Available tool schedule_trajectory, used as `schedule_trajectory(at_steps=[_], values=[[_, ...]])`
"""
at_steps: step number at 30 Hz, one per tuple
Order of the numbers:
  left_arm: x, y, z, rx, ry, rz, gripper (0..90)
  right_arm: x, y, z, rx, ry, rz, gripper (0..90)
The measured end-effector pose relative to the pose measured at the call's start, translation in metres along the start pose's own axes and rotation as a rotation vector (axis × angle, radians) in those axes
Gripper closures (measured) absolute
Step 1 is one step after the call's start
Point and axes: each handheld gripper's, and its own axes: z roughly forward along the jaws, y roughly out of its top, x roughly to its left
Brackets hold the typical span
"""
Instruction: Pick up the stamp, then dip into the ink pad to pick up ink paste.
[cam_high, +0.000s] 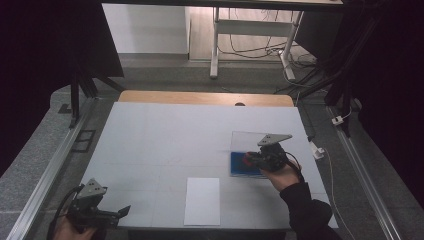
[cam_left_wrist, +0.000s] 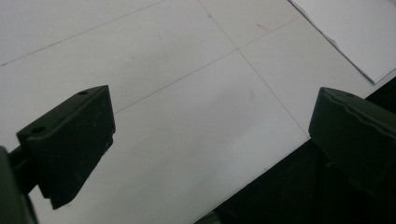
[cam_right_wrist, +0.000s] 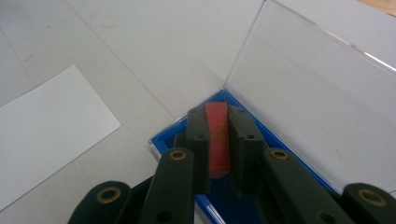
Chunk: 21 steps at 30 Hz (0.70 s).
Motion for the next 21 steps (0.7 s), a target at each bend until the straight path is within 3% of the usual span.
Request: schedule_trajectory(at_steps=[13,21], values=[[0.000,0.000,0.000,0.000,-0.003,0.001,0.9,-0.003,0.000,0.003,0.020,-0.033,0.002,80.3],[0.000,0.000,0.000,0.002,-0.004,0.001,1.0,-0.009,-0.006,0.018,0.077,-0.051,0.019,80.4]])
